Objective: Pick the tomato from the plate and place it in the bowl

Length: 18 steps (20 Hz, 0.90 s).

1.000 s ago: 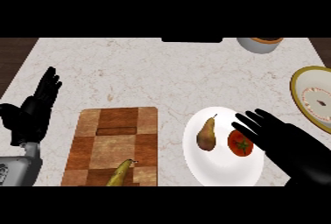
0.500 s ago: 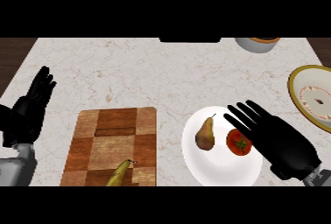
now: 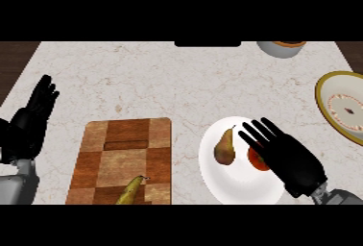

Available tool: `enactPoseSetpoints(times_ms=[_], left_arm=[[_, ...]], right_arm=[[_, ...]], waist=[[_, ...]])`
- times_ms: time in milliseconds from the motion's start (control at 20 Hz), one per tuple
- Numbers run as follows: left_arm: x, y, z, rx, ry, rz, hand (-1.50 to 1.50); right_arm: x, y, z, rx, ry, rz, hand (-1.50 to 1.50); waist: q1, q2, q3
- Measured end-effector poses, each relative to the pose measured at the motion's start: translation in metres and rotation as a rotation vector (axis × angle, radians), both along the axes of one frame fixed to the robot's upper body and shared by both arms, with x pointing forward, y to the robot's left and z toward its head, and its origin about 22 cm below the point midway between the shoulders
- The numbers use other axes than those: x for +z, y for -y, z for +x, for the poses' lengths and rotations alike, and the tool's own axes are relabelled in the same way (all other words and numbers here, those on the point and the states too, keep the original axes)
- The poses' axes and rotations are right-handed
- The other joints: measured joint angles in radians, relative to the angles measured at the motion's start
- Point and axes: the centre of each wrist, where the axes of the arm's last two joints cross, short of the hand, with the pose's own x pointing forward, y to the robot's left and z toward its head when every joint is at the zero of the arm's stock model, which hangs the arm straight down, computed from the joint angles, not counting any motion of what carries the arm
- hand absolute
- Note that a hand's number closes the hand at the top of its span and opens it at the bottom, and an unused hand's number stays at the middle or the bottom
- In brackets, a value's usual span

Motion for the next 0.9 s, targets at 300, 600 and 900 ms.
enactPoseSetpoints(times_ms=[300, 600, 900], left_arm=[[-0.006, 0.004, 0.003, -0.004, -0.002, -0.003, 0.0], [0.0, 0.006, 0.003, -0.003, 0.0, -0.003, 0.0], [0.0, 0.011, -0.001, -0.008, 0.0, -0.005, 0.0]], right_arm=[[-0.019, 0.006, 0.003, -0.014, -0.015, -0.005, -1.5], [-0.036, 0.002, 0.01, -0.033, -0.001, 0.009, -1.5], [-0.041, -0.003, 0.029, -0.047, -0.032, -0.004, 1.5]], waist=[[-0.002, 0.0, 0.0], [-0.001, 0.0, 0.0], [0.001, 0.0, 0.0]])
